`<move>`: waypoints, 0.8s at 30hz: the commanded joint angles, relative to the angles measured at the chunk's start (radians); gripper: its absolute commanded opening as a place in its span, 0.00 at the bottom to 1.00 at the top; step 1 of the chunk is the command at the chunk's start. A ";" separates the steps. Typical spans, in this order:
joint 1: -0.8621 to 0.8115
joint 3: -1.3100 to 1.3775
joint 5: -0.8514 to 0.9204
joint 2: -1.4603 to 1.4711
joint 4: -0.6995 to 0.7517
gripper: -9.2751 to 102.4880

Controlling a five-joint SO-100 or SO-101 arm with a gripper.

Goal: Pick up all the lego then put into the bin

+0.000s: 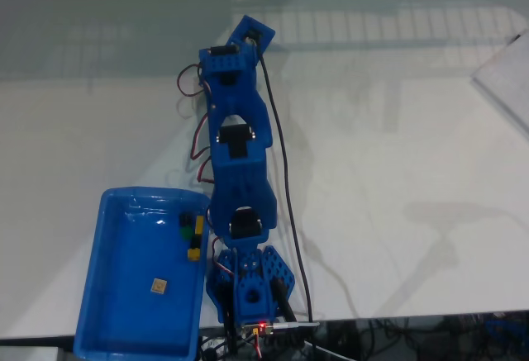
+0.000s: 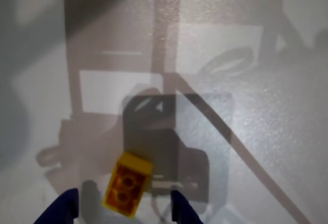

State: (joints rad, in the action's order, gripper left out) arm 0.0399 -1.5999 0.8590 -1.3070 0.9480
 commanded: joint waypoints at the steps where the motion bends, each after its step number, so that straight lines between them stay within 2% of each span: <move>1: 0.000 0.080 0.011 0.002 0.011 0.29; 19: 0.003 0.153 0.023 0.077 0.046 0.25; 24: 0.005 0.161 0.026 0.084 0.055 0.19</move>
State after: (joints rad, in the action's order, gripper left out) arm 0.0399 -1.4972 0.8744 -1.2164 0.9986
